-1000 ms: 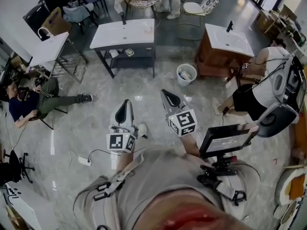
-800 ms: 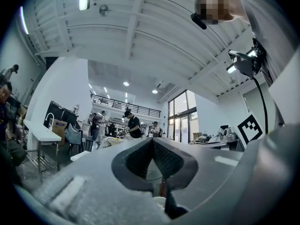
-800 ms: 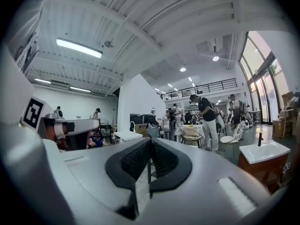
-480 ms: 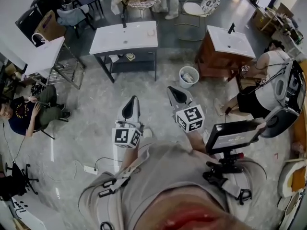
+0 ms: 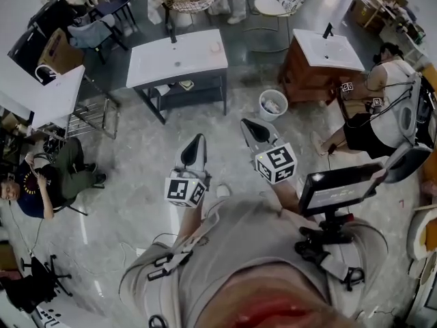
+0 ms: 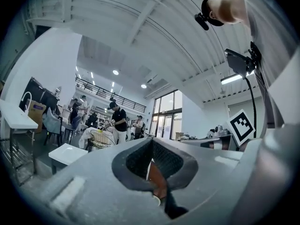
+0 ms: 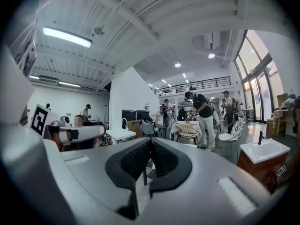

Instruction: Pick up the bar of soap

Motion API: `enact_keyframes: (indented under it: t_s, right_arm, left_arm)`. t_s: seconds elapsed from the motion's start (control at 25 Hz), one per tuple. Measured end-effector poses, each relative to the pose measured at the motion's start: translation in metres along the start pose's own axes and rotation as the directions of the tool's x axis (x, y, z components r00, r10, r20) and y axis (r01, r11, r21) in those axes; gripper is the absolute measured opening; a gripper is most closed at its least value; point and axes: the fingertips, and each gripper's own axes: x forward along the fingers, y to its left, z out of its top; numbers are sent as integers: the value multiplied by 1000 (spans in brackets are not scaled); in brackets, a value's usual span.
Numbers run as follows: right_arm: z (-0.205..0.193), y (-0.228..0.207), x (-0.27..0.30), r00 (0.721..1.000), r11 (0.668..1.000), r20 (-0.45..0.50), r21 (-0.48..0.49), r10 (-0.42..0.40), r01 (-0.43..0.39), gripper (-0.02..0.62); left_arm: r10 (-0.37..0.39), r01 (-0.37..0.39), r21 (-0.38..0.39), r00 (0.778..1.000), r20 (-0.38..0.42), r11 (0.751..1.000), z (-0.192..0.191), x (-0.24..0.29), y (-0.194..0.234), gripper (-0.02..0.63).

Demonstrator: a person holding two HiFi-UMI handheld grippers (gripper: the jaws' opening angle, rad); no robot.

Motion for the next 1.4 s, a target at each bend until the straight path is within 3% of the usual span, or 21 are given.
enact_keyframes:
  t_s: [0.32, 0.56, 1.12, 1.4]
  right_arm:
    - [-1, 6, 36, 999, 1000, -34, -15, -23, 22, 2]
    - [6, 10, 54, 998, 998, -37, -36, -55, 54, 3]
    - [4, -19, 67, 989, 990, -44, -31, -139, 137, 2]
    - [0, -26, 96, 992, 993, -26, 3, -120, 120, 2]
  left_arm:
    - [30, -30, -65, 1000, 6, 997, -8, -3, 56, -8]
    - [8, -7, -76, 1000, 24, 997, -2, -2, 80, -8]
    - [-6, 6, -102, 1000, -4, 995, -23, 14, 91, -6]
    - [16, -20, -79, 999, -46, 997, -35, 11, 106, -6]
